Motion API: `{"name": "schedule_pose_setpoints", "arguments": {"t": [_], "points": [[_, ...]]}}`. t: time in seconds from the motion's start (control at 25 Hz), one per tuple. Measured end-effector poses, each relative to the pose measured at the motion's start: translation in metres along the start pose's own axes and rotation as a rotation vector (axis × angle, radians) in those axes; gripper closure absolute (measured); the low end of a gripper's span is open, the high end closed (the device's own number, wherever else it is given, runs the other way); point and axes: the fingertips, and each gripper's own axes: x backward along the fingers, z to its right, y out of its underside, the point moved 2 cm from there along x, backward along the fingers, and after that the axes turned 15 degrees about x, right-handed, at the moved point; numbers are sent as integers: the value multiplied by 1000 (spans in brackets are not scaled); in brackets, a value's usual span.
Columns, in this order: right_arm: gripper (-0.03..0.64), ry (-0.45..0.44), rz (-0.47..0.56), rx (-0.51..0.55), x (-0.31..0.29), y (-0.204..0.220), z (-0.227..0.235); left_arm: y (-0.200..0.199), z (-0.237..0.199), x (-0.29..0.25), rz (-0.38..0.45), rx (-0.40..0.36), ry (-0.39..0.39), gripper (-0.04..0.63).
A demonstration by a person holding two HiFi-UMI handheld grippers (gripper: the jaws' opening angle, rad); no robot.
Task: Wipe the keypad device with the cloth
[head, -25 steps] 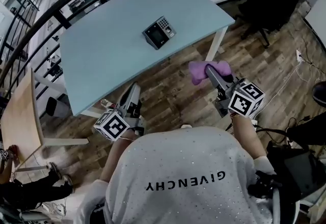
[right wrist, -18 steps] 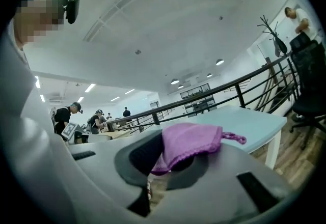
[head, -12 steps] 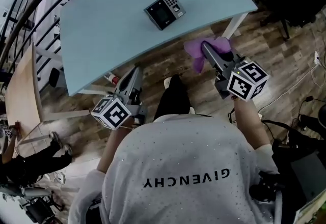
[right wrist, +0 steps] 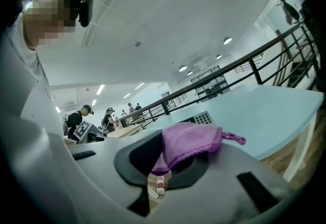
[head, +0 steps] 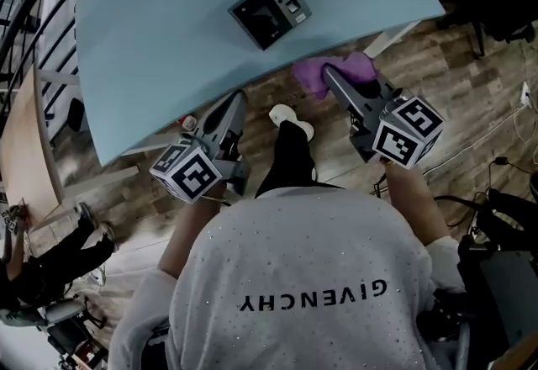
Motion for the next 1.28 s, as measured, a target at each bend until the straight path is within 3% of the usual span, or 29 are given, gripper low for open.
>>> {"name": "schedule_pose_setpoints", "arguments": {"t": [0.28,0.56,0.8,1.0,1.28], "points": [[598,-88,-20,44,-70,-1,29,-49,-26,-38,63,-30,-19,595],[598,-142,-5,140,-127,-17,40,-68,-58,-63,57,-65,-66,595],[598,-224,-41,259,-173,-22,37,-80,-80,-80,40,-9,-82,595],[598,-279,-65,254,-201,-12,39,-96,-86,-103,27,8,-65,595],[598,-266,-97,279,-214,5,47,-109,-95,-116,58,4,-83,595]]}}
